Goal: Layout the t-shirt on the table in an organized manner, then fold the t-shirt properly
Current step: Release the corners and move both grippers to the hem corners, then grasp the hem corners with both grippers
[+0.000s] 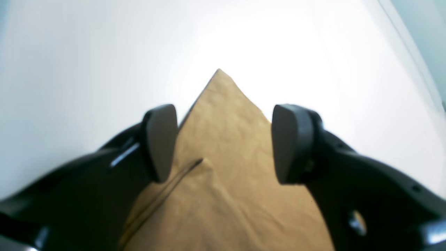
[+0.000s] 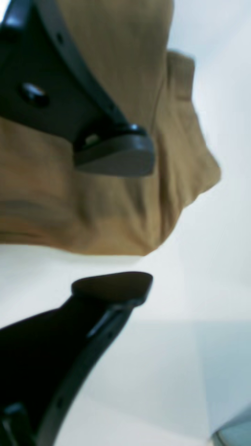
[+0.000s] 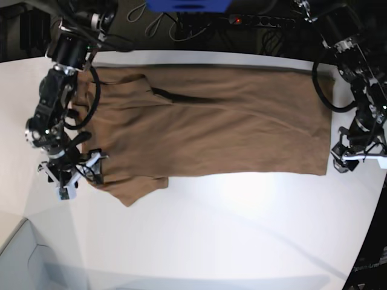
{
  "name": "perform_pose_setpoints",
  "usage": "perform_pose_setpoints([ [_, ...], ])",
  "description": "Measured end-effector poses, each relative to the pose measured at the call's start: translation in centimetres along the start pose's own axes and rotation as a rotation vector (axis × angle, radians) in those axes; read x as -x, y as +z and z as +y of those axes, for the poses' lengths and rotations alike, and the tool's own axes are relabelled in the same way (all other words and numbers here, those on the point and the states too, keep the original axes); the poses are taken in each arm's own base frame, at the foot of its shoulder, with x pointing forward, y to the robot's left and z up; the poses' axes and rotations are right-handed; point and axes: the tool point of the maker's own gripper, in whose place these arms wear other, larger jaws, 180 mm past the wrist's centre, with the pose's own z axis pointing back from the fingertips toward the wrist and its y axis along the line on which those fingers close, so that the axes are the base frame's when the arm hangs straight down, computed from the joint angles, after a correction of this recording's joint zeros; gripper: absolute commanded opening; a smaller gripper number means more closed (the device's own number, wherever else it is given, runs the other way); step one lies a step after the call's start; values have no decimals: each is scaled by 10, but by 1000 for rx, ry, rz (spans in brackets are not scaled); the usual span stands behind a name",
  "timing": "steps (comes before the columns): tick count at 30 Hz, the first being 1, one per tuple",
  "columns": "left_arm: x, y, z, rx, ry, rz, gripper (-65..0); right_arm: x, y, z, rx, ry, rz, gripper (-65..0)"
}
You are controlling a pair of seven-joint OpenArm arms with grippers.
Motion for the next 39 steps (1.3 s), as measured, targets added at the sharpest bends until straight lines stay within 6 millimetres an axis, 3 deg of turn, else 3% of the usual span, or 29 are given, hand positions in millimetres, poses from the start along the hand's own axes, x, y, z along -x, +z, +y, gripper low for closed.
perform_pose_setpoints([
  [4,-3,-9,-3,-12,-2,5,-160,-3,-32,6,-63,15,63,-220],
  [11,-1,-19,2,-87,-104,19,-44,-19,-64,15,-136,9,36,-220],
  [18,9,-38,13,-141,-92,76,-46,18,-77,23,-172,-51,108,-223],
  [23,4,-60,17,-183,-90,74,-46,15,-77,25,-175,-62,72,-227],
  [26,4,-76,19,-204,-104,59,-46,23,-77,28,-181,-77,71,-273],
  [31,25,-100,9,-198,-215,94,-46,28,-84,32,-200,-131,69,-355],
  [34,35,-109,3,-185,-266,75,-46,27,-86,33,-203,-163,22,-355],
  [39,36,-118,1,-180,-301,32,-47,29,-87,34,-206,-189,4,-355],
])
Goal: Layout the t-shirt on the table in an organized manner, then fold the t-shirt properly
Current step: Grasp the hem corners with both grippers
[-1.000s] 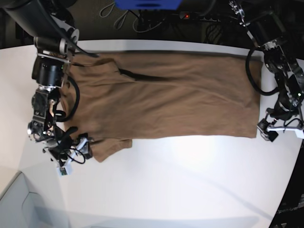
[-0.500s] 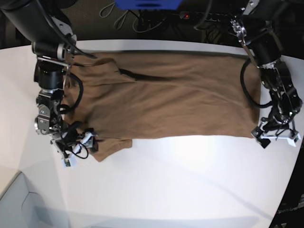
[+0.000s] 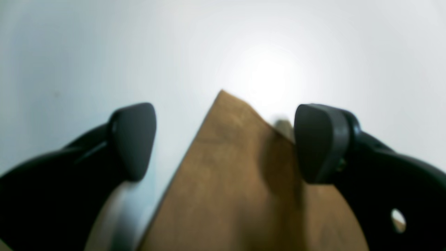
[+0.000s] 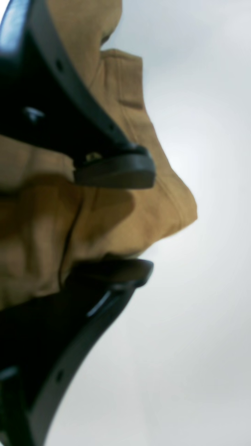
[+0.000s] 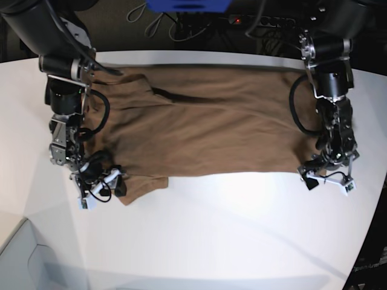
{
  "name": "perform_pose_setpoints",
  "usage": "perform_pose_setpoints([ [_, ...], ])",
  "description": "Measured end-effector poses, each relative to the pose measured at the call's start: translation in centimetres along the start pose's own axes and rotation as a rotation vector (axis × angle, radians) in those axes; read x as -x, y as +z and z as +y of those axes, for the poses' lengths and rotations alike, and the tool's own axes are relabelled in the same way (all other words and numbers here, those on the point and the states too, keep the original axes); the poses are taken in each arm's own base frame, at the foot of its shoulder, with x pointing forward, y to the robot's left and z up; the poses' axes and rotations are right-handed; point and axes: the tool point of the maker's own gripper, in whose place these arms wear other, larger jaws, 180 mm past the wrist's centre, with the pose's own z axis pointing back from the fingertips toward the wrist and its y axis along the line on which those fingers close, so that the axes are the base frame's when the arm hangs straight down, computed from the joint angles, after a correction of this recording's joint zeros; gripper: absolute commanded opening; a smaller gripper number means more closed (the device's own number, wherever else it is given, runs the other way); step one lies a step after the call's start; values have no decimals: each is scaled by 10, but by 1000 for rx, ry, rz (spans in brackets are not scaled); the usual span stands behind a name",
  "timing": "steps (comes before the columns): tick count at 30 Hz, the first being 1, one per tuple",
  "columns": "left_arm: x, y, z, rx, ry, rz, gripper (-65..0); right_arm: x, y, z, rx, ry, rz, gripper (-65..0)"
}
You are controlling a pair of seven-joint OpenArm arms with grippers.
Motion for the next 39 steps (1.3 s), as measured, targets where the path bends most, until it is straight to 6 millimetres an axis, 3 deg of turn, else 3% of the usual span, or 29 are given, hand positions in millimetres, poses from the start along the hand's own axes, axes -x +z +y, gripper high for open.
perform_pose_setpoints([
  [3,2,-4,6,-14,-5,-9,-93,0,0,0,0,0,0,-355],
  [7,4,-6,13,-36,-12,-13,-308,-1,0,0,0,1,-1,-356],
  [9,3,-6,13,-35,-10,-14,-368,-1,0,0,0,0,0,-356],
  [16,4,-6,11,-32,-8,-13,-399,-1,0,0,-1,0,0,-356],
  [22,5,-6,9,-24,2,-9,-650,-1,-1,0,-1,0,0,-359],
  [27,5,-5,7,-19,2,-5,-649,-1,-1,0,-1,0,-2,-377],
  [35,6,8,-4,18,0,-6,-648,0,-1,2,-2,1,1,-650],
  [39,-4,18,-10,40,-2,-48,-648,-2,2,2,6,36,10,-650],
])
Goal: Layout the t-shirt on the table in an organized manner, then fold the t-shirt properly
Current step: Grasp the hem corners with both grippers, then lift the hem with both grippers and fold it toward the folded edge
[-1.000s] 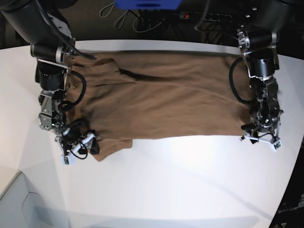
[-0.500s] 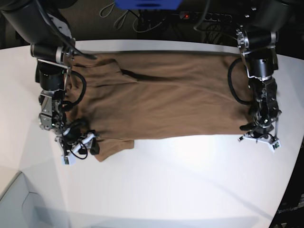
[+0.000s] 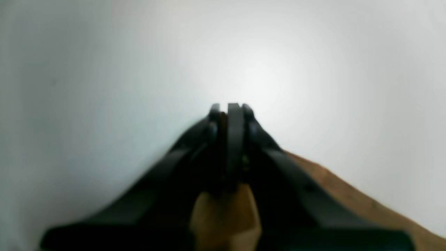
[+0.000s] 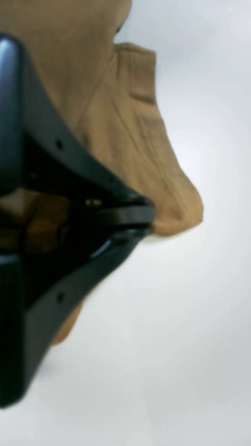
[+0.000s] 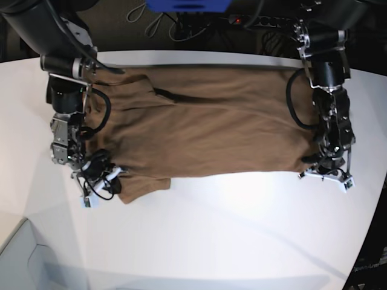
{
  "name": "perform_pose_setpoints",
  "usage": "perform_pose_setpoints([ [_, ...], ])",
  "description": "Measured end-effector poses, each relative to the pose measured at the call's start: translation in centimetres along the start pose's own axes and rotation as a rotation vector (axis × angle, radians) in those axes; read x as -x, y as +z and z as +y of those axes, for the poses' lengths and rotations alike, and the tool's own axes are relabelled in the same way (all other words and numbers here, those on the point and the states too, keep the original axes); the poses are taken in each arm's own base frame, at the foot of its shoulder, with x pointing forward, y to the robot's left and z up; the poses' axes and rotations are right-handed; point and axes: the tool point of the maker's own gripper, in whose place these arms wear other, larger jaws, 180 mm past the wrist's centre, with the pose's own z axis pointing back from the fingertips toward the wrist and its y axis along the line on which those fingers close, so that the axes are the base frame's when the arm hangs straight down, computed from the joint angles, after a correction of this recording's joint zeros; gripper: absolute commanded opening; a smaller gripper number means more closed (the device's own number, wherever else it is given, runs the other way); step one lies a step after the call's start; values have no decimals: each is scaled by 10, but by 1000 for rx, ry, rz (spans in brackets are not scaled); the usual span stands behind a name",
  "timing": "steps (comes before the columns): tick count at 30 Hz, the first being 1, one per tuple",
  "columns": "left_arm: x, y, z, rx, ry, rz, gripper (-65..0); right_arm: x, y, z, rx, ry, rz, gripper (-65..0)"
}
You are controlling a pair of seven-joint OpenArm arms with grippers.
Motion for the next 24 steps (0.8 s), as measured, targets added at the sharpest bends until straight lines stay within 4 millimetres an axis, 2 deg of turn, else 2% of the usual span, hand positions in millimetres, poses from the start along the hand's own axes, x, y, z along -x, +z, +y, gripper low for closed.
perform_pose_setpoints([
  [4,-19,12,-3,20,-2,-73,-648,0,9,0,15,45,-7,-650],
  [9,-24,28,-11,91,76,-101,-648,-11,31,4,40,118,-78,-650],
  [13,-22,36,-9,98,79,-112,-648,-21,44,12,48,157,-130,-650],
  [20,-22,58,-7,116,51,-153,-648,-13,80,26,69,234,-171,-650],
  [24,-18,65,-6,120,40,-155,-648,-20,104,30,97,241,-228,-650],
])
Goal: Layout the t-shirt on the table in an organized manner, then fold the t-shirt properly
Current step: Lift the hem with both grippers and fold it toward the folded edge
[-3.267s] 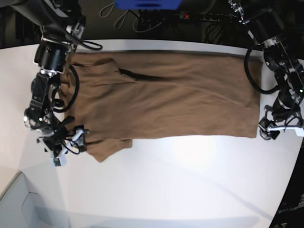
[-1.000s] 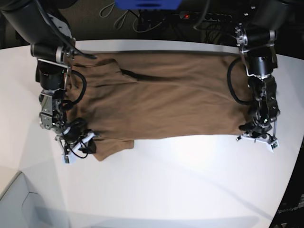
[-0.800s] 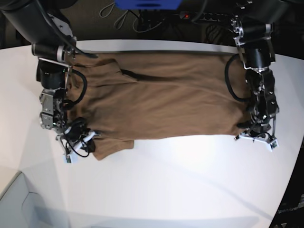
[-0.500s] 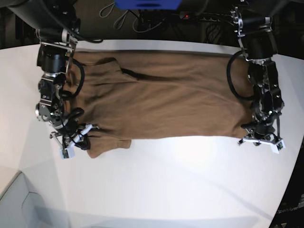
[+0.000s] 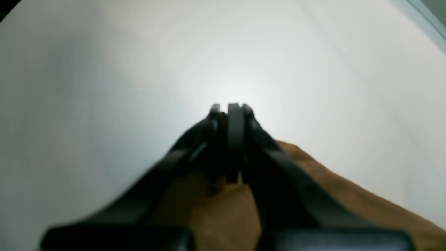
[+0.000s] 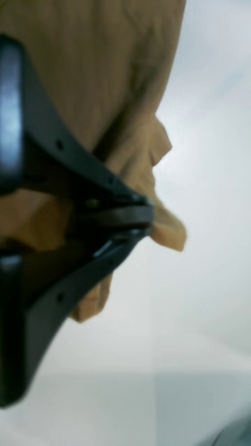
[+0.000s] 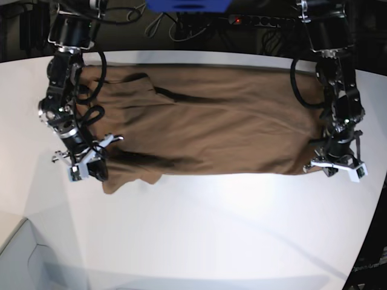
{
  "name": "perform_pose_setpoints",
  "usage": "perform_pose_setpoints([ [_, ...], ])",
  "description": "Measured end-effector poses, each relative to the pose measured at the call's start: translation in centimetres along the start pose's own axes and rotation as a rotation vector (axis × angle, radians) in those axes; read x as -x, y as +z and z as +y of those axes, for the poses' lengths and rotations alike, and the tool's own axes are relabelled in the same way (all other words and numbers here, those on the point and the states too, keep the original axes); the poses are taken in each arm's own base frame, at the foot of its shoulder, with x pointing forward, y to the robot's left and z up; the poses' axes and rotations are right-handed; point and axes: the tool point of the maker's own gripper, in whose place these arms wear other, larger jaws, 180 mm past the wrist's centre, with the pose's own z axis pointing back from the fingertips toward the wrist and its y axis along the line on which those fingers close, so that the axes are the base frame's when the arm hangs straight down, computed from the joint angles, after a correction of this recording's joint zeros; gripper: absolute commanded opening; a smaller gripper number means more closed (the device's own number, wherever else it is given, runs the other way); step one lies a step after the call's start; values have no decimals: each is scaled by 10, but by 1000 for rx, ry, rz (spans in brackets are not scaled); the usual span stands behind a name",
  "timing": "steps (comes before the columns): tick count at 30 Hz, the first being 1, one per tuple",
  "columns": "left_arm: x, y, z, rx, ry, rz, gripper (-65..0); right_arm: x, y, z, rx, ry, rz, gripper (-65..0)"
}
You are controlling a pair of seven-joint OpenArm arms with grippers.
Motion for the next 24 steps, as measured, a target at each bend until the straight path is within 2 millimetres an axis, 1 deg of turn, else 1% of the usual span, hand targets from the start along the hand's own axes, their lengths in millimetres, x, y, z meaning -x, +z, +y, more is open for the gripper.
perform_pose_setpoints([
  [3,0,6,0,4,-9,-7,-648,-7,14,-5,41,-13,-32,-650],
  [5,-3,14,-4,17,-14,-24,-648,-5,23,-6,55,-5,-32,-650],
  [8,-10,24,-7,31,-27,-61,-648,8,34,-4,57,0,-2,-650],
  [12,-6,34,-6,35,-40,-61,-648,26,43,-1,55,-9,38,-650],
  [15,-9,46,5,12,-25,-76,-648,36,49,1,54,-15,60,-650],
  [20,-13,66,26,4,86,-94,-648,44,62,-19,133,-61,67,-650],
  [21,-11,69,30,2,107,-93,-648,45,64,-22,143,-67,66,-650],
  [24,8,74,36,-1,127,-37,-648,51,68,-22,152,-80,74,-650],
])
